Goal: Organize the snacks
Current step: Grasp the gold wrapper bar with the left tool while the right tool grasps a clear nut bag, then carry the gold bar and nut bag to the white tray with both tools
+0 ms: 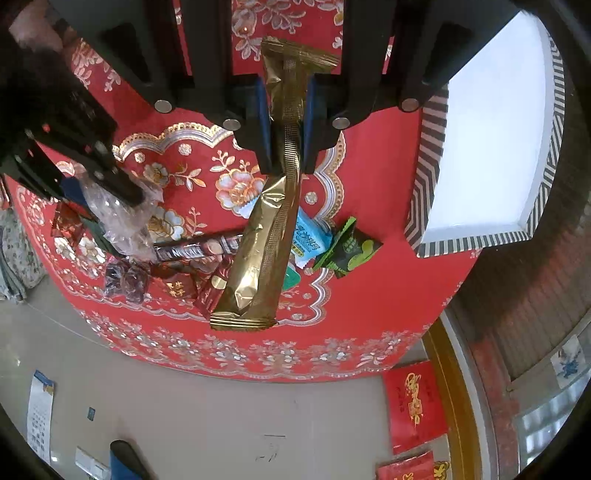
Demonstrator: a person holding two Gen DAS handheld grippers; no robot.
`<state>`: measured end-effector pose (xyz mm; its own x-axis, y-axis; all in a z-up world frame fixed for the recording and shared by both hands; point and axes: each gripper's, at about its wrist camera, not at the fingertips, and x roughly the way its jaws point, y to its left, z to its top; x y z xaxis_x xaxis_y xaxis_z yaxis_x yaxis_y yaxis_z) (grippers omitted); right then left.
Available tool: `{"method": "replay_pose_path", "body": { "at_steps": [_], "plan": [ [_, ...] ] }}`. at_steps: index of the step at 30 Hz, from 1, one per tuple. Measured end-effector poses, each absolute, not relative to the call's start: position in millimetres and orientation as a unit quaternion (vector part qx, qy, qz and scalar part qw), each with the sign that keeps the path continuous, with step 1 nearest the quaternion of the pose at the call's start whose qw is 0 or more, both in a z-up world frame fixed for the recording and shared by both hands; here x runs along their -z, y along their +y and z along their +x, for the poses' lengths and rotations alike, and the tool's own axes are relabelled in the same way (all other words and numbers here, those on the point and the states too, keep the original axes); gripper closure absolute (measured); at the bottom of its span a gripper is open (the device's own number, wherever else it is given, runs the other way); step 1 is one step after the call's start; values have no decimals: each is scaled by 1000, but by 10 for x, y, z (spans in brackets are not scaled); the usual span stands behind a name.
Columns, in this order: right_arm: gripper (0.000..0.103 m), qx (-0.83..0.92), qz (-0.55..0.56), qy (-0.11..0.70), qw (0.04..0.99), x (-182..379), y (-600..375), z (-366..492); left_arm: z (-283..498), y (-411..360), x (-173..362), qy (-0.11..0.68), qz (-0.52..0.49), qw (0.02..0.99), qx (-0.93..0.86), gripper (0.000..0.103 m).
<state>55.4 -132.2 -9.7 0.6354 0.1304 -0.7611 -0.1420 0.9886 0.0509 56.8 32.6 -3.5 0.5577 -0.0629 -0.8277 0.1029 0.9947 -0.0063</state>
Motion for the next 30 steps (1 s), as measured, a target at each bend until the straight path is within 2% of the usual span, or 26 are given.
{"method": "replay_pose_path", "body": {
  "at_steps": [12,30],
  "plan": [
    [65,-97,-21,357,929,-245,-1132,65,381,377,-86,456,18,889,40,88],
    [65,-142,-36,329,933,-473,-632,-79,138,841,-350,435,6,900,3,88]
  ]
}}
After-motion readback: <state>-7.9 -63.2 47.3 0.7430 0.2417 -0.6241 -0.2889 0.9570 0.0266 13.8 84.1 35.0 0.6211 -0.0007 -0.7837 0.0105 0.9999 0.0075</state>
